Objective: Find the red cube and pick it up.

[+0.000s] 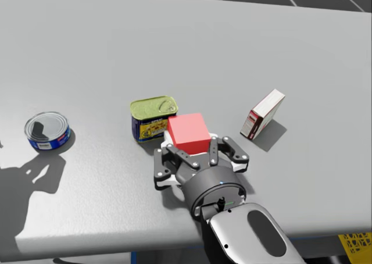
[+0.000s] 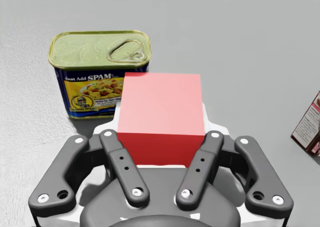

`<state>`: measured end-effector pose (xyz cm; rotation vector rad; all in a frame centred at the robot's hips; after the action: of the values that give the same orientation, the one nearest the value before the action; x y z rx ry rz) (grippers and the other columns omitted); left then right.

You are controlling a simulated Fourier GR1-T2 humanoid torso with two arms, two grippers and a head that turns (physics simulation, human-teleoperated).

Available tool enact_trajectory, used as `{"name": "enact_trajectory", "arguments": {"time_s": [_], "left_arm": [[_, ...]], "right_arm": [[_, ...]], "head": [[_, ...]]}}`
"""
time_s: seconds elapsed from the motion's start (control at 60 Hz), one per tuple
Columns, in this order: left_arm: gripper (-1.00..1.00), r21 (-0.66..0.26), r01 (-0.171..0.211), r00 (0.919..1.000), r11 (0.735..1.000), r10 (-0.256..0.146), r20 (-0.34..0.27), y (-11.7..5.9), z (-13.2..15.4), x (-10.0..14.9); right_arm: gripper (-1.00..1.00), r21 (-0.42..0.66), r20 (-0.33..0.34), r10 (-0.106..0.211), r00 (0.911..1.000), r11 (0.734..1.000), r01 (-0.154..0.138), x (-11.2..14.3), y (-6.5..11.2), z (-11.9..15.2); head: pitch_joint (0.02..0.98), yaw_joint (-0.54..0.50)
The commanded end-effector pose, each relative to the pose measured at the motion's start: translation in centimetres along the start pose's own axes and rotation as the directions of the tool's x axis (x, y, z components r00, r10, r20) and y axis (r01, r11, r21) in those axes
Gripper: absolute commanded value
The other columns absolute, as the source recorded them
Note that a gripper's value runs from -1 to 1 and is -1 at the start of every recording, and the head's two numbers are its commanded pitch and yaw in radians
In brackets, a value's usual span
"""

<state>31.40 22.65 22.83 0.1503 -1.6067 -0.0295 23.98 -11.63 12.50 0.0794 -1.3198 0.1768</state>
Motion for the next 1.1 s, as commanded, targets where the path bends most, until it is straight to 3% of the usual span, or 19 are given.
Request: {"name": "enact_trajectory", "arguments": {"time_s": [0.017,0.217,0.367,0.633,0.767,1.1], "left_arm": [[-1.0,0.0,0.0,1.0,1.0,0.0,0.0,0.0,0.0,0.0],[-1.0,0.0,0.0,1.0,1.0,0.0,0.0,0.0,0.0,0.0],[-1.0,-0.004,0.009,0.9999,1.0,-0.009,-0.005,-0.2,-0.1,-0.1],[-1.0,-0.003,0.014,0.9999,1.0,-0.014,-0.007,-0.2,-0.1,-0.2],[-1.0,-0.003,0.015,0.9999,1.0,-0.015,-0.007,-0.3,-0.1,-0.3],[-1.0,-0.002,0.015,0.9999,1.0,-0.015,-0.007,-0.3,0.0,-0.2]], "right_arm": [[0.96,-0.02,-0.037,0.017,0.9992,1.0,-0.018,-0.8,-0.2,-0.2],[0.98,-0.027,-0.047,0.014,0.9988,1.0,-0.016,-1.1,-0.4,-0.1],[0.98,-0.034,-0.041,0.006,0.9991,0.999,-0.008,-1.4,-0.6,-0.1],[0.94,-0.033,-0.032,0.009,0.9995,0.999,-0.01,-1.6,-0.8,0.1],[0.95,-0.034,-0.027,0.006,0.9996,0.999,-0.006,-1.4,-0.9,0.2],[1.0,-0.04,0.048,0.034,0.9983,0.999,-0.032,0.9,-1.2,1.5]], "head": [[0.851,-0.18],[0.803,-0.19],[0.658,-0.21],[0.508,-0.22],[0.484,-0.23],[0.479,-0.21]]}}
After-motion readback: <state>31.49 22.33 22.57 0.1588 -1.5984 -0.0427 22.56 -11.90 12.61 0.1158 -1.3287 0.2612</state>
